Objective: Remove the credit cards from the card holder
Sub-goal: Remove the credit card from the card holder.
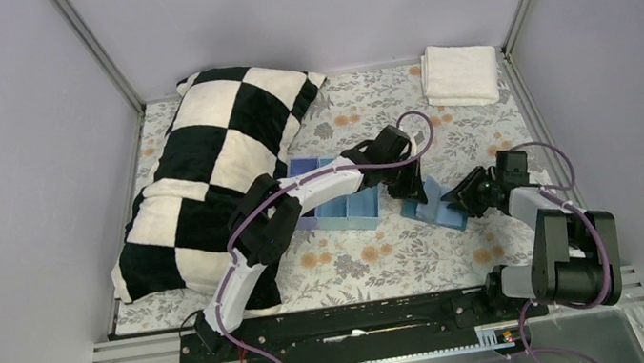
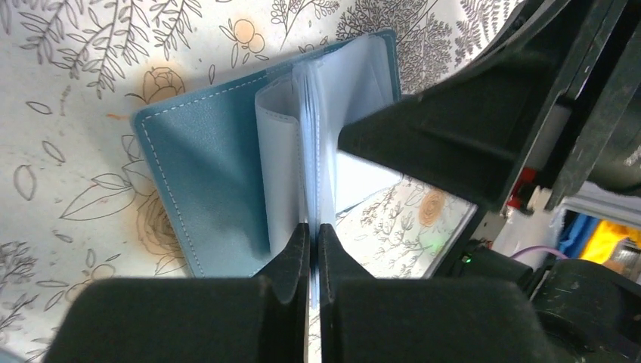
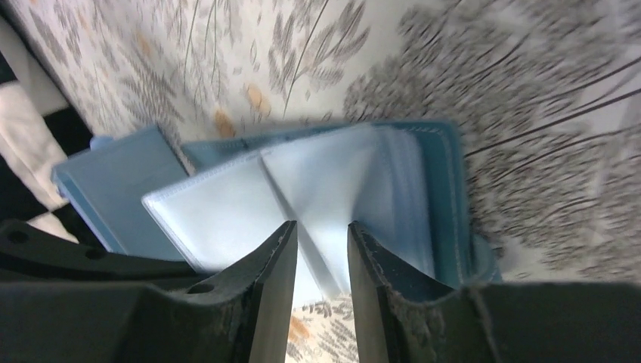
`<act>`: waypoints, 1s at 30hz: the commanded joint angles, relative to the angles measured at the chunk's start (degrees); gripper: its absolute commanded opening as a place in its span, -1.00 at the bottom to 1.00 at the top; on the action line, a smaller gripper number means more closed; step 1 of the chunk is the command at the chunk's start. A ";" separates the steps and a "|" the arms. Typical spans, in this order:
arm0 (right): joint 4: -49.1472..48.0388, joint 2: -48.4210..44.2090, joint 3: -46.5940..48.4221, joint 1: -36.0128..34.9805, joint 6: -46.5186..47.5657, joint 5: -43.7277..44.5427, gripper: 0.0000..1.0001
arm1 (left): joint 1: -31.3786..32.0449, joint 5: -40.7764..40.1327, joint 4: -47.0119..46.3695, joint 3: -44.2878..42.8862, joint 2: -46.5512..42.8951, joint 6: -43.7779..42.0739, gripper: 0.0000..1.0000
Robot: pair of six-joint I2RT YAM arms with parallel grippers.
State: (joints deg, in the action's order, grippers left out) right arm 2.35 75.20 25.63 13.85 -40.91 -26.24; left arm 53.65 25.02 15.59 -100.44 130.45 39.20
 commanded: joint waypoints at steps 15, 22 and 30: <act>11.27 -8.29 5.73 -5.50 0.66 5.07 -0.23 | -0.17 -8.90 19.44 -8.53 -6.09 -15.56 -0.92; 7.03 -3.59 3.25 -5.50 -0.86 2.57 -0.22 | 0.47 -6.92 19.79 -9.92 -5.85 -15.18 -0.32; 6.25 -1.30 0.90 -5.50 -0.05 3.17 -0.21 | 1.01 -1.61 16.71 -10.13 -5.51 -12.75 -0.46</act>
State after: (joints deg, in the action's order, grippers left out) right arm 9.34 74.28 27.68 8.58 -41.41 -23.59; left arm 54.11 19.62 35.42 -108.27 127.98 25.39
